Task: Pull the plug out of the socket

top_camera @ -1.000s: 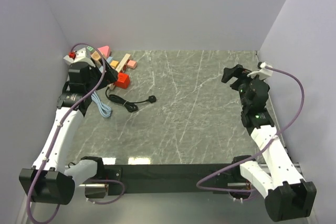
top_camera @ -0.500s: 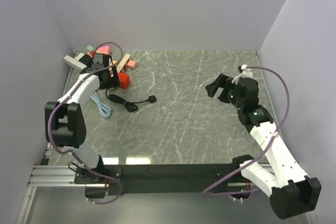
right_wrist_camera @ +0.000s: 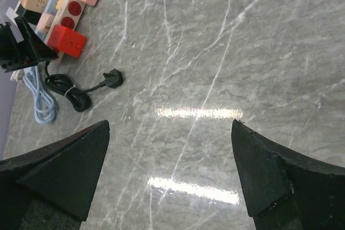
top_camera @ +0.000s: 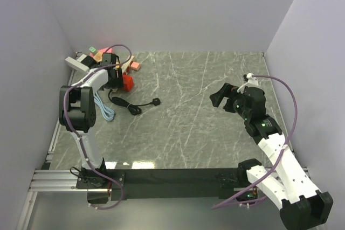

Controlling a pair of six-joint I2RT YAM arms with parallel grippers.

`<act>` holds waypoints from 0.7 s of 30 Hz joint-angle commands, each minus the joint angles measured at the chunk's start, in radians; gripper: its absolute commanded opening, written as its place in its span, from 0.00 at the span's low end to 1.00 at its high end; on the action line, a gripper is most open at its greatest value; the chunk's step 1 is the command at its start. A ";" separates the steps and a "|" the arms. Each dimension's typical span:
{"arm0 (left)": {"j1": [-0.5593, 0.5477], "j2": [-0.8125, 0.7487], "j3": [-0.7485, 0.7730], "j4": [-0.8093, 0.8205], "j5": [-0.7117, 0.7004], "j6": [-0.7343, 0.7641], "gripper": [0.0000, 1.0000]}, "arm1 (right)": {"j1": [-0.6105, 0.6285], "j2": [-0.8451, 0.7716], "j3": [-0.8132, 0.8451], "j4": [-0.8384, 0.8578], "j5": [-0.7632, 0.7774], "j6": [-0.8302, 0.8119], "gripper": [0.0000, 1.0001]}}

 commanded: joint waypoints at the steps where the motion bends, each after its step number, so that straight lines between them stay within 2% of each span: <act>1: 0.033 0.044 0.054 0.023 0.076 0.031 0.80 | 0.006 -0.033 -0.011 0.001 0.010 -0.001 1.00; 5: 0.035 0.032 0.038 0.087 0.173 0.045 0.71 | 0.006 -0.035 -0.019 0.007 0.020 -0.006 1.00; 8: 0.035 0.045 0.048 0.088 0.216 0.045 0.56 | 0.006 -0.027 -0.019 0.010 0.020 -0.003 1.00; 9: 0.033 0.046 0.045 0.089 0.234 0.043 0.45 | 0.008 -0.027 -0.022 0.012 0.021 -0.001 1.00; 11: 0.024 0.043 0.032 0.094 0.264 0.035 0.32 | 0.008 -0.027 -0.028 0.021 0.029 0.000 1.00; 12: 0.007 0.034 0.005 0.106 0.268 0.034 0.20 | 0.008 -0.024 -0.028 0.022 0.029 0.002 1.00; 15: -0.053 -0.027 -0.076 0.129 0.254 0.023 0.01 | 0.009 0.004 -0.022 0.016 0.027 0.003 1.00; 21: -0.148 -0.181 -0.243 0.150 0.320 -0.095 0.01 | 0.017 0.091 0.001 0.016 0.004 0.015 1.00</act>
